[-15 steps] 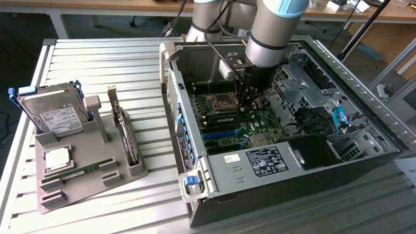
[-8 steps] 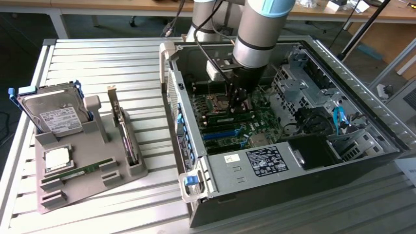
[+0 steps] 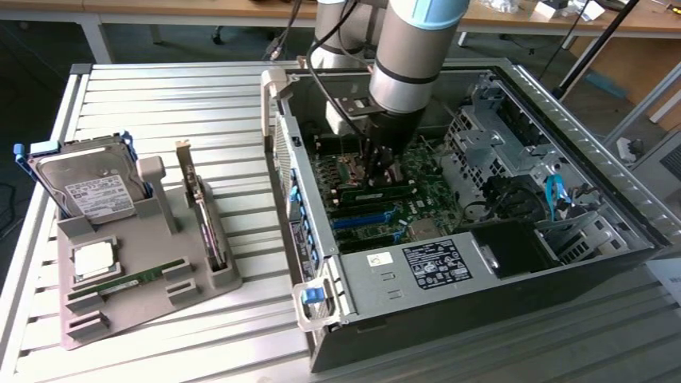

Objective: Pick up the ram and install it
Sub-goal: 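Press down the ram until it locks into place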

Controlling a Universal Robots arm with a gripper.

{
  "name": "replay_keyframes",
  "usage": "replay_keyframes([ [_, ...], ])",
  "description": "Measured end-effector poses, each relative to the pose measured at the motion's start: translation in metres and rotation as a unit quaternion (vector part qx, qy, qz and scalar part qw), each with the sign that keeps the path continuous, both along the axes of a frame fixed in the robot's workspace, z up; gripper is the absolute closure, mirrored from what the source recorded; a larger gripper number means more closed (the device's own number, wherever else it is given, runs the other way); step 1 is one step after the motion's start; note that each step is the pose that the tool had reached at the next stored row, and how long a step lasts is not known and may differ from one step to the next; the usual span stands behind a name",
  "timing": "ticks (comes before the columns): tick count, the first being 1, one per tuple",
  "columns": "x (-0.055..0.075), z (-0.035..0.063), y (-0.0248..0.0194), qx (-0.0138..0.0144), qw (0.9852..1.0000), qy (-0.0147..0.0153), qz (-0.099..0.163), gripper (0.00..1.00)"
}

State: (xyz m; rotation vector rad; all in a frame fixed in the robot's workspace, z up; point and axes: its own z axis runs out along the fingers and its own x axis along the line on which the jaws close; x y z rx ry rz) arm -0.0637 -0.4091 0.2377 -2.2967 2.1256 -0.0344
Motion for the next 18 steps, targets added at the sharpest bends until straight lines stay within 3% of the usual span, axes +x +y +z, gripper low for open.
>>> replay_keyframes([
  [18,0.0,-0.0078,0.0,0.001,1.0,0.0,0.0,0.89],
])
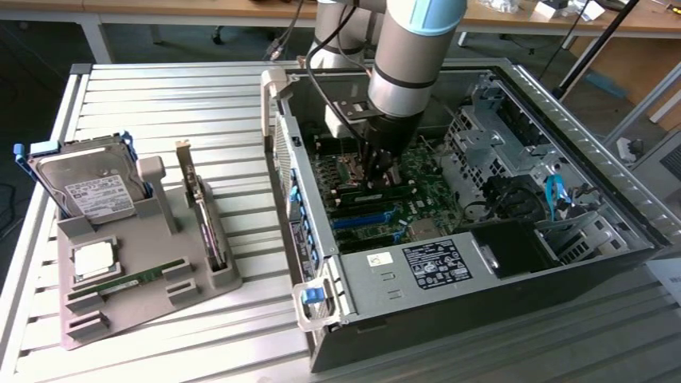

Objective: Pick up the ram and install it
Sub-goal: 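Press down the ram until it locks into place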

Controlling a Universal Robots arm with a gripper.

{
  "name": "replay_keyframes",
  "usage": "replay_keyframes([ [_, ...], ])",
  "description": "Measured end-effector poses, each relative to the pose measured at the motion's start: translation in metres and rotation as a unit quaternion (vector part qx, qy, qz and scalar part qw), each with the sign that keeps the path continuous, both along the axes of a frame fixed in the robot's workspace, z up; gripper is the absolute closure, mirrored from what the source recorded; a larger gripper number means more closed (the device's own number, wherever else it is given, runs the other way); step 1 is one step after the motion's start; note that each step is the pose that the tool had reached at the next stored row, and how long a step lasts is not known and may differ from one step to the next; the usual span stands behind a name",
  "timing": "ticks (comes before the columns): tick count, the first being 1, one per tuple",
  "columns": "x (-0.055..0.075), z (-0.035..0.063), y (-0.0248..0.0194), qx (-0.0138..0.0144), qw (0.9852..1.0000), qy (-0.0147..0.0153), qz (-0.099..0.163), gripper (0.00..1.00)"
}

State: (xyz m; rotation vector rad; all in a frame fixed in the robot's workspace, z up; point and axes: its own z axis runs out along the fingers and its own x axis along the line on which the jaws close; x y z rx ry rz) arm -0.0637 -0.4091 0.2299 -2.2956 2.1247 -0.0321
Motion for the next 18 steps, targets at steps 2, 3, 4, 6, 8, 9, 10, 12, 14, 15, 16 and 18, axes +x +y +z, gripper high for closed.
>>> replay_keyframes([
  [2,0.0,0.0,0.0,0.0003,1.0,0.0,0.0,0.89],
  [3,0.0,-0.0001,0.0,0.0004,1.0,0.0,0.0,0.89],
  [4,0.0,0.0,0.0,0.0004,1.0,0.0,0.0,0.89],
  [6,0.0,-0.0001,0.0,0.0004,1.0,0.0,0.0,0.89],
  [8,0.0,-0.0001,0.0,0.0003,1.0,0.0,0.0,0.89],
  [9,0.0,-0.0002,-0.0001,0.0003,1.0,0.0,0.0,0.89],
  [10,0.0,-0.0005,0.0,0.0003,1.0,0.0,0.0,0.89],
  [12,0.0,-0.0009,0.0,0.0003,1.0,0.0,0.0,0.89],
  [14,0.0,-0.001,-0.0001,0.0003,1.0,0.0001,0.0,0.89],
  [15,0.0,-0.0011,0.0,0.0003,1.0,0.0,0.0,0.89],
  [16,0.0,-0.0011,0.0,0.0004,1.0,0.0,0.0,0.89],
  [18,0.0001,0.0001,0.0001,0.0009,1.0,-0.0003,0.0,0.89],
])
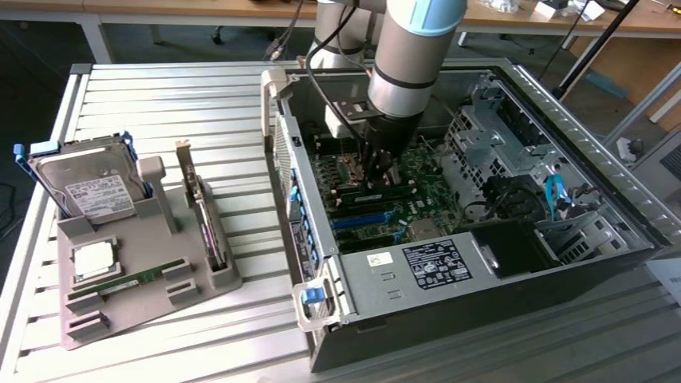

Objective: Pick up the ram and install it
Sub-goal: 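Press down the ram until it locks into place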

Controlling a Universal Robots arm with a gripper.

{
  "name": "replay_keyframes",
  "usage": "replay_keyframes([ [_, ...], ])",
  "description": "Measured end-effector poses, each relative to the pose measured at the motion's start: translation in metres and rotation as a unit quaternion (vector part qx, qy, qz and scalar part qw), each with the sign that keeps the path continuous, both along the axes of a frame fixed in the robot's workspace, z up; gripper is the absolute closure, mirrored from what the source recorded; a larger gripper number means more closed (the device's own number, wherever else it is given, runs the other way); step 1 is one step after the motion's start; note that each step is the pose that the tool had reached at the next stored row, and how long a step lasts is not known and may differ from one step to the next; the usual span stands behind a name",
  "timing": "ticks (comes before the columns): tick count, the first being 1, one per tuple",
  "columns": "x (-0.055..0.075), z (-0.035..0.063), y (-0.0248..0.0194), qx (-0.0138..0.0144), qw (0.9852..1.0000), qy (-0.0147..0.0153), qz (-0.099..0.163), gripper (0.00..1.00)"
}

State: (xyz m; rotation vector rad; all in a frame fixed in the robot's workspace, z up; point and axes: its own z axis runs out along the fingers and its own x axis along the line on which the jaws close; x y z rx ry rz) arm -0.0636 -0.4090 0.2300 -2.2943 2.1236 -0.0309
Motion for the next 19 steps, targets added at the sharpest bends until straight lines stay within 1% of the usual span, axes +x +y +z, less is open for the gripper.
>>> replay_keyframes([
  [2,0.0,0.0029,0.0001,0.0003,1.0,-0.0002,0.0,0.89],
  [3,0.0,0.0049,-0.0001,-0.0005,1.0,0.0002,0.0,0.89],
  [9,0.0,0.0142,-0.0001,-0.0005,1.0,0.0003,0.0,0.89],
  [12,0.0,0.0216,-0.0001,-0.0004,1.0,0.0002,0.0,0.89],
  [14,0.0,0.029,-0.0001,-0.0004,1.0,0.0002,0.0,0.89],
  [19,0.0,0.0434,-0.0001,-0.0005,1.0,0.0003,0.0,0.89],
])
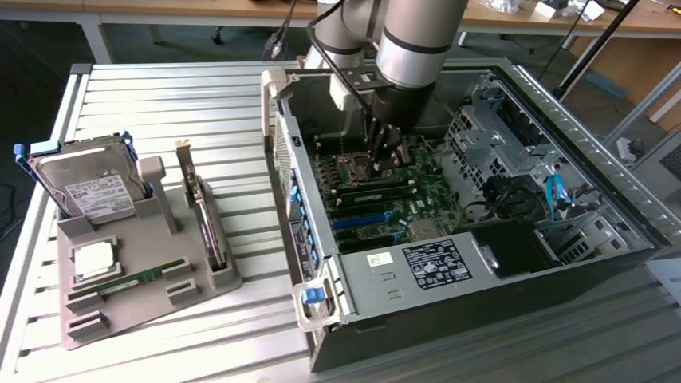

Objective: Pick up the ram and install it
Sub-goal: 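Press down the ram until it locks into place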

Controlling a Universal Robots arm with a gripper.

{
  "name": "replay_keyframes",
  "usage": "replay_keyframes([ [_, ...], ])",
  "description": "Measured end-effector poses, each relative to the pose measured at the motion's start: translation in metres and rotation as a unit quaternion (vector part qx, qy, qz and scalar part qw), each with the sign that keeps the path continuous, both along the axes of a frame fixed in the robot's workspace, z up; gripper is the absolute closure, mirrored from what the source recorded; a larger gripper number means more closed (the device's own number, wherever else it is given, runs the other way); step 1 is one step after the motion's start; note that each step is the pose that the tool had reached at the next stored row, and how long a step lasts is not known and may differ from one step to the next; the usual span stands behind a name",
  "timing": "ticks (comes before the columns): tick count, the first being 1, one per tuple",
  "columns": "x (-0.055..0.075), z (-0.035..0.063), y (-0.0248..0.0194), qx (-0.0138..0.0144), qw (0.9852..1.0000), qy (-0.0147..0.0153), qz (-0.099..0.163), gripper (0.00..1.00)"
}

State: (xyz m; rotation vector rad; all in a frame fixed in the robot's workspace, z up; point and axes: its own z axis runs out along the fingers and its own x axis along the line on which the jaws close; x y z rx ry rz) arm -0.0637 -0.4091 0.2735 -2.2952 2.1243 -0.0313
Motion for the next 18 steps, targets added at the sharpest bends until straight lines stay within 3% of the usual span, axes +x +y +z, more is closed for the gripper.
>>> replay_keyframes([
  [2,0.0,0.0041,0.0,0.0001,1.0,0.0,0.0,0.89],
  [11,0.0001,0.0045,0.0,0.0001,1.0,0.0,-0.001,0.89],
  [18,0.0001,0.0043,0.0,0.0,0.9983,0.0,-0.058,0.89],
])
